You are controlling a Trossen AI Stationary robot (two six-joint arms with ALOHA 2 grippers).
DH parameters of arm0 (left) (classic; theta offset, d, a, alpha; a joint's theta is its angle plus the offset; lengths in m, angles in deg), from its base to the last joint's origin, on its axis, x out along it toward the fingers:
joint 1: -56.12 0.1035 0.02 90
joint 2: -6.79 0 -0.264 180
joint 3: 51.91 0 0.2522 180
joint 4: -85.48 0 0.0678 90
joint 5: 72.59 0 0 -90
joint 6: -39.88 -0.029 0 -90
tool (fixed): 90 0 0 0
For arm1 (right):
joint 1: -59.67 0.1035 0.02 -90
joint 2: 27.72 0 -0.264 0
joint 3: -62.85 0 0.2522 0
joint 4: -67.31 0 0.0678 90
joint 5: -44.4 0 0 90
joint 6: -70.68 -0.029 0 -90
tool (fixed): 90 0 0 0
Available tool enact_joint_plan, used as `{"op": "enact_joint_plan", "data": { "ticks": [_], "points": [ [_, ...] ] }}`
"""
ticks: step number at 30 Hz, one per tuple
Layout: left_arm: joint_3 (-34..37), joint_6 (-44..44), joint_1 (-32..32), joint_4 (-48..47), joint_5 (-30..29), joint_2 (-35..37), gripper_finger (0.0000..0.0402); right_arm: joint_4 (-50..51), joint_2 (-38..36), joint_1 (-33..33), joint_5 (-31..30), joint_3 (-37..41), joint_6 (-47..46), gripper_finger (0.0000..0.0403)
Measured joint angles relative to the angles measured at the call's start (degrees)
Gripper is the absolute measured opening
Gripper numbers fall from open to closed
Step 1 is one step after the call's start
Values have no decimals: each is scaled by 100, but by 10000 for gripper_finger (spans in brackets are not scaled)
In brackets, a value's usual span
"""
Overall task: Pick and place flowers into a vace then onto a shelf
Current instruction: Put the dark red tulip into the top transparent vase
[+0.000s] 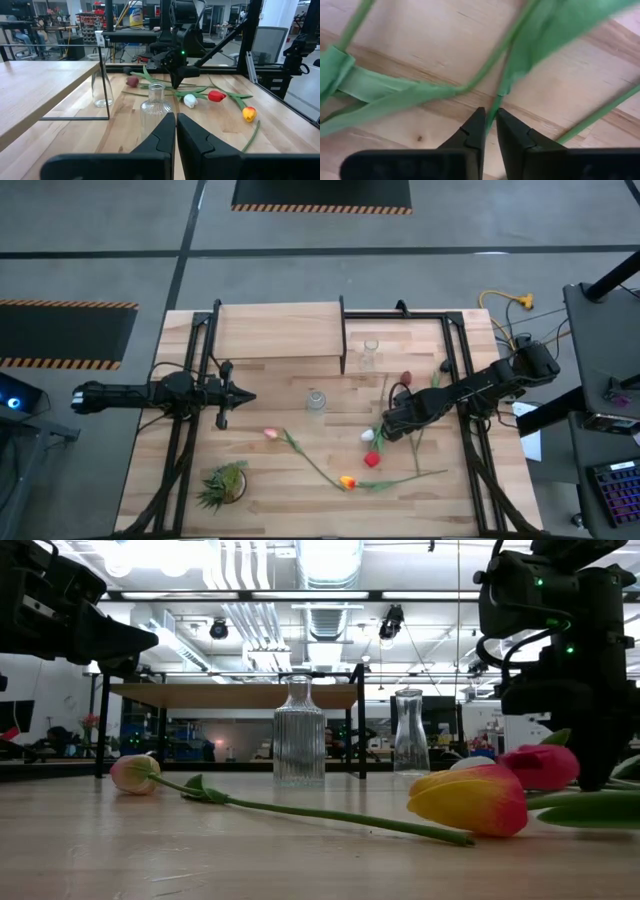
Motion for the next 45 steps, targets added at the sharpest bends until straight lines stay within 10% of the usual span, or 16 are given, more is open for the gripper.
{"op": "enact_joint_plan", "data": {
  "ticks": [17,29,39,45],
  "points": [
    [0,1,0,1,0,0,0,288,-348,-11,-203,-237,350,9],
    [0,2,0,1,0,0,0,231,-1441,-13,-1455,-378,624,9],
    [0,-1,0,1,0,0,0,-619,-2111,-17,-3778,-400,2094,9],
    [0,2,0,1,0,1,0,-1268,-2317,-120,-3913,-459,2847,8]
  ]
}}
